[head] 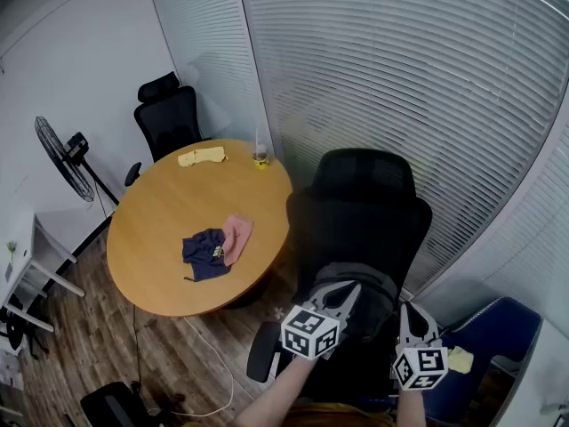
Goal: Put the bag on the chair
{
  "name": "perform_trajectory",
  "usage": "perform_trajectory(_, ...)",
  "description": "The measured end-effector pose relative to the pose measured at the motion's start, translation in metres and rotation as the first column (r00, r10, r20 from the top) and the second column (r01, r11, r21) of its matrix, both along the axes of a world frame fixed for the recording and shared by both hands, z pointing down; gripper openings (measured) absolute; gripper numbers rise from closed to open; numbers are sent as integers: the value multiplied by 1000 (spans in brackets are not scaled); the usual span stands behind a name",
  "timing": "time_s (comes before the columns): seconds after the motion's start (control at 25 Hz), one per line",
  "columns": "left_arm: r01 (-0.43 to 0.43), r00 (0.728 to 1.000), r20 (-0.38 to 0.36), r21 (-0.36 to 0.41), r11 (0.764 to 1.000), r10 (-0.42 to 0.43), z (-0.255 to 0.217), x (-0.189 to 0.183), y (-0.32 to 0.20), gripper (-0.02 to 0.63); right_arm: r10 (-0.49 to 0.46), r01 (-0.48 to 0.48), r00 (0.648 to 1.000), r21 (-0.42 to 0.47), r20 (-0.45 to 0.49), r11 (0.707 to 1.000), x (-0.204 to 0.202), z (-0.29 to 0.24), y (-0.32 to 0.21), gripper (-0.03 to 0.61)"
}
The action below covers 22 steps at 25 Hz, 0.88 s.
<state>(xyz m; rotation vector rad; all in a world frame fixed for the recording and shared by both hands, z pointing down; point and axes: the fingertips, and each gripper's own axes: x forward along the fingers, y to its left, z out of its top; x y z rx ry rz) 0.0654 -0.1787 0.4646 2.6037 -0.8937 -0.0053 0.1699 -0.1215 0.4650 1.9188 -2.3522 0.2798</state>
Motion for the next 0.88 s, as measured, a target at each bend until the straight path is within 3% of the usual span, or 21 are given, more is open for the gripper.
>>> perform_trajectory(0.88, 40, 999, 15, -16, 999, -40, 11, -5, 3, 23, 7, -8, 999, -8, -36, 1000, 5, 5, 14, 12)
